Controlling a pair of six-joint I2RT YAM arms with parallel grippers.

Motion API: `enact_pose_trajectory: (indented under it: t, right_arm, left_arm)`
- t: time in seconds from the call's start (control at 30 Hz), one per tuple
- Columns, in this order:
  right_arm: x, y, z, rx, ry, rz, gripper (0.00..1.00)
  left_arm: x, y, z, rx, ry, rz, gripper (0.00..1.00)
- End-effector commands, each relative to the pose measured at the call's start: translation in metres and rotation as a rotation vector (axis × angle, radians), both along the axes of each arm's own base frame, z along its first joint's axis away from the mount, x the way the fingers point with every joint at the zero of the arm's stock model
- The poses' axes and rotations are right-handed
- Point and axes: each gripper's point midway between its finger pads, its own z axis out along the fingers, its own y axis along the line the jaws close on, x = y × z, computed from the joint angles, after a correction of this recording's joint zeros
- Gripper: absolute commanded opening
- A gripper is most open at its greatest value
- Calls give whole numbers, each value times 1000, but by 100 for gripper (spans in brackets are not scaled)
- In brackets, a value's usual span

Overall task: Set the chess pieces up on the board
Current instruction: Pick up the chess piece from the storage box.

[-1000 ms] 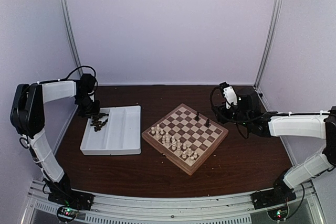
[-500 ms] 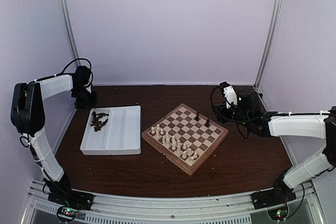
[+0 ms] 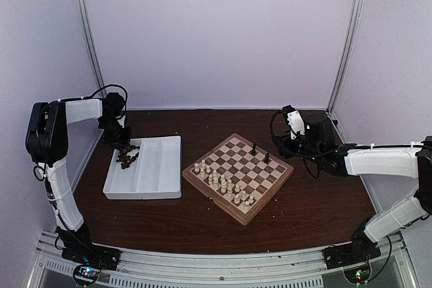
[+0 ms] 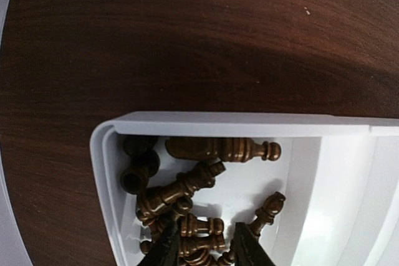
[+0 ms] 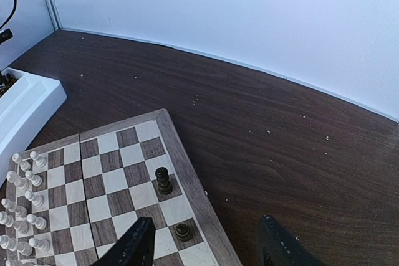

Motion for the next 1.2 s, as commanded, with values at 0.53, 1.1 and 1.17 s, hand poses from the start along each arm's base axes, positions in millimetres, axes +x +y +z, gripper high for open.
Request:
enact_pose_trajectory:
  t: [0.53, 1.1, 1.17]
  right_arm:
    - [6, -2, 3, 5, -8, -27, 58]
    - [5, -5, 4, 1, -6, -34, 59]
    - [4, -5, 5, 2, -9, -35, 59]
  left_arm:
    - [-17, -32, -28, 17, 84, -155, 34]
    - [-24, -26, -47, 59, 155, -186, 29]
    - [-27, -27, -46, 66, 162, -184, 27]
